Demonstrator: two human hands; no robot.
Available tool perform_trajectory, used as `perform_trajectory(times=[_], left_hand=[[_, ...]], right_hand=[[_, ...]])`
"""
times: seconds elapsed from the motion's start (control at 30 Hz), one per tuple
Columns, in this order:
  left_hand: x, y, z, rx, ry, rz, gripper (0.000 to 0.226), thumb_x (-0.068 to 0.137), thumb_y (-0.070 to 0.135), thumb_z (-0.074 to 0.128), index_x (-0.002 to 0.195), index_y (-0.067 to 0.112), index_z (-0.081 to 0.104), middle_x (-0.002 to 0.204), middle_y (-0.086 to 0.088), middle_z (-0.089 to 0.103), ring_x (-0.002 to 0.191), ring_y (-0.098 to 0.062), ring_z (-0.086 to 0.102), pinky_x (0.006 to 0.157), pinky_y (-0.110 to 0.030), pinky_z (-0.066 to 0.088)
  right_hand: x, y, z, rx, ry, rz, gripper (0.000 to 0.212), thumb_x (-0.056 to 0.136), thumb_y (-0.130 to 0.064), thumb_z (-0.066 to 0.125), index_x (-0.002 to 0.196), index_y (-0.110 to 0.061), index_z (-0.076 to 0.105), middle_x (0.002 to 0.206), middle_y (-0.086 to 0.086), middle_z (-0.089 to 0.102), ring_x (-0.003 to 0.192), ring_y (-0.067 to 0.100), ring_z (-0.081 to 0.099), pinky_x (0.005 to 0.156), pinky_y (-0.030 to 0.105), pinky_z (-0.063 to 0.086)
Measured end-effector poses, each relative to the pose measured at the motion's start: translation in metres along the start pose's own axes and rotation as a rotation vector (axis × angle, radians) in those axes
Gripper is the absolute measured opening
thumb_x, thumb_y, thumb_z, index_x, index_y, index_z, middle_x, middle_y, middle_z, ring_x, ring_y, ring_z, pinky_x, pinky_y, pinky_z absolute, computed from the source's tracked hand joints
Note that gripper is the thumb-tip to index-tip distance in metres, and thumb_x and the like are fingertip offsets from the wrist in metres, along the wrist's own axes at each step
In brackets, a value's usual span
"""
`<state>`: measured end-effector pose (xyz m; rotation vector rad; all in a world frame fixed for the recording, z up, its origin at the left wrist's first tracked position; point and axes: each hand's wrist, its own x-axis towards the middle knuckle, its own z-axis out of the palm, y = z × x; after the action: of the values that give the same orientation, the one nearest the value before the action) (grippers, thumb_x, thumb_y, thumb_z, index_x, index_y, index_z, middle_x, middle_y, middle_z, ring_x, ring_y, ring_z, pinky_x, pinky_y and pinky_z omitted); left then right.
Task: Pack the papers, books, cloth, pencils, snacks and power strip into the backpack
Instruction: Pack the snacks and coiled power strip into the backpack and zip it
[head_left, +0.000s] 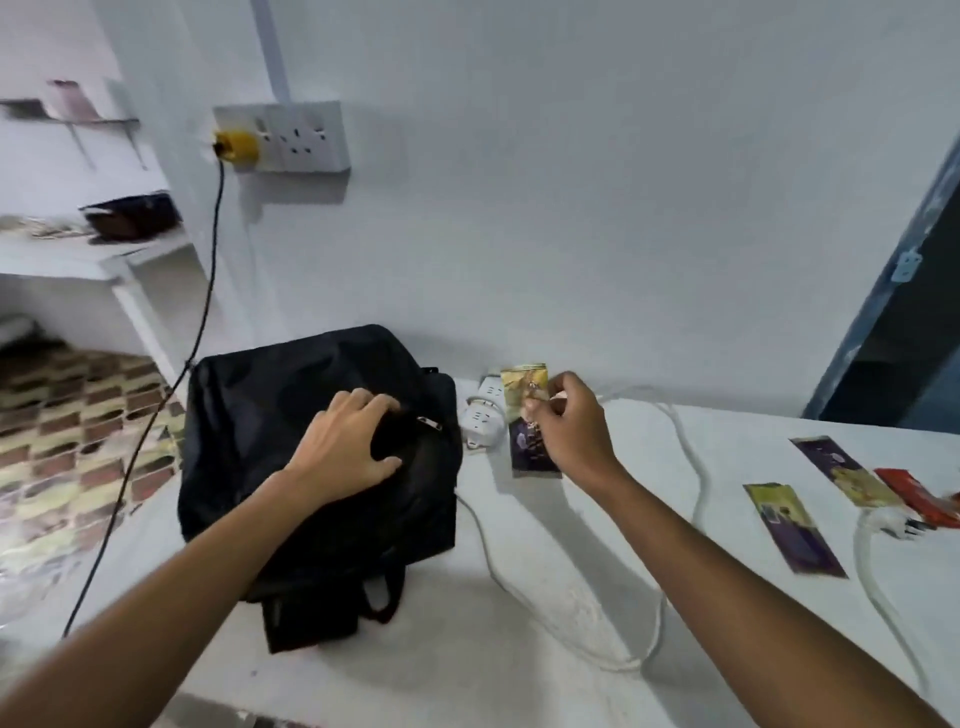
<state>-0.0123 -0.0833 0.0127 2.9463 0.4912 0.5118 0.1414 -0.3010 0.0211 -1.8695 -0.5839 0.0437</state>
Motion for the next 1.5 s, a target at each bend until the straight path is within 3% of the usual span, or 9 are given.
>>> perform_trajectory(times=[0.37, 0.63, 0.77, 0.87, 1.0, 1.2, 1.33, 1.43, 1.5], left_hand=[[-0.025, -0.093, -0.027, -0.059, 0.016, -0.213, 0.002, 0.071, 0.016, 0.057, 0.071, 0.017, 0.058, 0.068, 0.007, 0.057, 0.071, -0.020, 0.059, 0.063, -0.031, 0.047], [0.007, -0.107, -0.080, -0.327, 0.216, -0.300, 0.018, 0.074, 0.008, 0.074, 0.069, 0.024, 0.068, 0.064, 0.010, 0.064, 0.059, 0.001, 0.056, 0.056, -0.004, 0.040], [0.010, -0.106, -0.089, -0.346, 0.234, -0.291, 0.022, 0.073, 0.007, 0.074, 0.066, 0.026, 0.066, 0.061, 0.010, 0.062, 0.054, 0.003, 0.054, 0.055, -0.004, 0.039], [0.007, -0.108, -0.092, -0.371, 0.236, -0.280, 0.024, 0.072, 0.005, 0.075, 0.064, 0.025, 0.066, 0.060, 0.011, 0.061, 0.054, 0.006, 0.054, 0.056, -0.005, 0.041], [0.001, -0.113, -0.091, -0.447, 0.158, -0.285, 0.020, 0.073, 0.002, 0.076, 0.066, 0.020, 0.069, 0.059, 0.010, 0.061, 0.052, 0.001, 0.053, 0.055, -0.007, 0.042], [-0.007, -0.126, -0.080, -0.583, -0.023, -0.211, 0.006, 0.073, 0.017, 0.078, 0.072, 0.015, 0.073, 0.063, 0.006, 0.066, 0.060, -0.006, 0.058, 0.062, -0.020, 0.046], [-0.012, -0.153, -0.046, -0.314, 0.215, -0.491, 0.027, 0.076, 0.030, 0.074, 0.101, 0.021, 0.067, 0.109, -0.004, 0.064, 0.106, -0.024, 0.057, 0.094, -0.037, 0.044], [-0.023, -0.171, -0.022, -0.317, 0.087, -0.756, 0.061, 0.079, 0.035, 0.072, 0.132, 0.020, 0.046, 0.135, -0.013, 0.044, 0.128, -0.035, 0.037, 0.107, -0.043, 0.031], [-0.029, -0.176, -0.011, -0.482, 0.082, -0.876, 0.073, 0.080, 0.035, 0.072, 0.139, 0.016, 0.034, 0.141, -0.014, 0.038, 0.130, -0.034, 0.036, 0.110, -0.042, 0.031]], right_hand=[[-0.001, -0.047, 0.124, 0.102, -0.982, 0.158, 0.015, 0.081, 0.000, 0.066, 0.084, -0.014, 0.065, 0.076, 0.003, 0.065, 0.069, 0.014, 0.061, 0.067, 0.027, 0.050], [0.000, -0.068, 0.172, -0.193, -0.270, -1.041, 0.013, 0.077, -0.010, 0.052, 0.083, -0.009, 0.064, 0.086, 0.004, 0.060, 0.078, 0.020, 0.055, 0.063, 0.029, 0.047], [0.007, -0.065, 0.210, -0.367, -0.157, -1.233, 0.008, 0.071, -0.005, 0.056, 0.076, -0.007, 0.062, 0.076, 0.010, 0.054, 0.064, 0.025, 0.051, 0.042, 0.028, 0.038], [0.017, -0.053, 0.238, -0.579, -0.286, -1.153, 0.016, 0.069, -0.009, 0.058, 0.083, -0.010, 0.066, 0.084, 0.011, 0.059, 0.068, 0.027, 0.060, 0.044, 0.026, 0.043], [0.008, -0.055, 0.253, -0.936, -0.689, -0.781, 0.039, 0.090, -0.010, 0.050, 0.128, -0.006, 0.053, 0.127, 0.015, 0.054, 0.115, 0.034, 0.051, 0.091, 0.040, 0.049], [0.008, -0.091, 0.206, -0.299, -1.014, -0.526, 0.026, 0.075, -0.003, 0.049, 0.078, -0.018, 0.070, 0.080, -0.001, 0.069, 0.069, 0.015, 0.066, 0.069, 0.029, 0.054], [0.025, -0.095, 0.188, 0.120, -0.570, -0.471, 0.030, 0.074, 0.007, 0.046, 0.066, -0.018, 0.062, 0.062, 0.001, 0.065, 0.044, 0.009, 0.058, 0.048, 0.022, 0.046], [0.058, -0.068, 0.193, -0.241, -0.210, -0.412, 0.021, 0.080, -0.006, 0.051, 0.092, -0.015, 0.065, 0.089, 0.005, 0.068, 0.080, 0.021, 0.063, 0.071, 0.035, 0.052], [0.077, -0.040, 0.197, -0.512, -0.274, -0.185, 0.036, 0.086, -0.018, 0.053, 0.122, -0.013, 0.056, 0.119, 0.010, 0.058, 0.110, 0.029, 0.055, 0.090, 0.040, 0.047]])
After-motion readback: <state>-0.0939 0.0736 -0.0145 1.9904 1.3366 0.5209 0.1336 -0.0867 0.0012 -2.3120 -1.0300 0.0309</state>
